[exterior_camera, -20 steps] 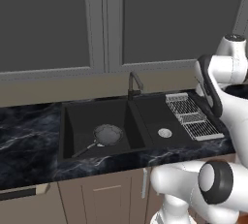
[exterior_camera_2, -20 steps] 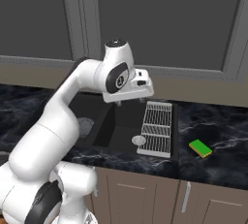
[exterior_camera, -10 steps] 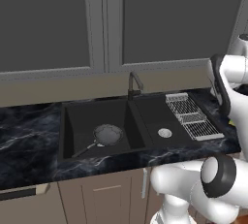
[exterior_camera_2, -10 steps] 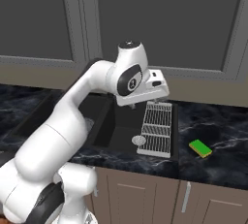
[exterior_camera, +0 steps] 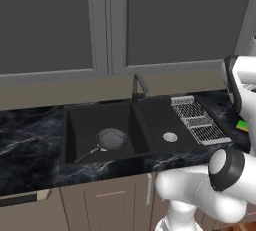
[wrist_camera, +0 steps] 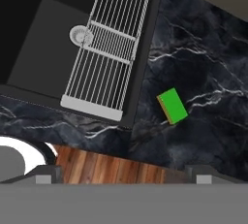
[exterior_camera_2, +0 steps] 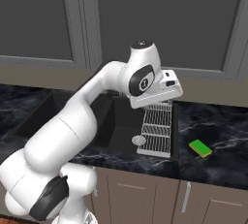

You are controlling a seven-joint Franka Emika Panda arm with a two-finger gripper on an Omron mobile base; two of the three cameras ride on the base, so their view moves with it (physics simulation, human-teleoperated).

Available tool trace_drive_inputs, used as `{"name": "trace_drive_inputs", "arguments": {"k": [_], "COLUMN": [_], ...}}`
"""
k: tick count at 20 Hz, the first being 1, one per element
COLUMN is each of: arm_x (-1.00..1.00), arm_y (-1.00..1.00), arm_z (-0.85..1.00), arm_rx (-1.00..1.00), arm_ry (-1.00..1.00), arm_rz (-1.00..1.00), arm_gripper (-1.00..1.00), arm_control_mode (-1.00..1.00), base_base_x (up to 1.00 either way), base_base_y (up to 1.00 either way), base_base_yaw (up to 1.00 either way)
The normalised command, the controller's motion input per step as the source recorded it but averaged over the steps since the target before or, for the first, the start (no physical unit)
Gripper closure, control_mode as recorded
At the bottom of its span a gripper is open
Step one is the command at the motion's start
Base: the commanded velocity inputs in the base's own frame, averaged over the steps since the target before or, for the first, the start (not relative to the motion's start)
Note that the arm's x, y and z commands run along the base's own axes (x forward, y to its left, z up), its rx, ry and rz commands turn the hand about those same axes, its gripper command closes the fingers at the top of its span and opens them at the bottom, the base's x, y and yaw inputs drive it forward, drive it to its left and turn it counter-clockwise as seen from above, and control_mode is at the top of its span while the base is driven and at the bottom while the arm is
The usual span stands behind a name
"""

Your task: Pick the pan and sponge and place them into the sink. Then turn on the water.

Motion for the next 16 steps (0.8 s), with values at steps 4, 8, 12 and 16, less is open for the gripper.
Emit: {"name": "trace_drive_inputs", "arguments": {"k": [4,8,12,16], "arm_x": [0.2,0.3,0.27,0.14], "arm_y": [-0.41,-0.28,-0.28,-0.26], "arm_z": [-0.06,-0.16,-0.24,-0.31], "arm_rx": [0.03,0.03,0.0,-0.02], "arm_ry": [0.02,0.03,0.05,0.04], "arm_rz": [0.02,0.07,0.1,0.08], "arm_gripper": [-1.0,-1.0,-1.0,-1.0], "arm_control_mode": [-1.0,-1.0,-1.0,-1.0], "base_base_x": [0.0,0.0,0.0,0.0], "base_base_y": [0.0,0.0,0.0,0.0], "base_base_yaw": [0.0,0.0,0.0,0.0]}}
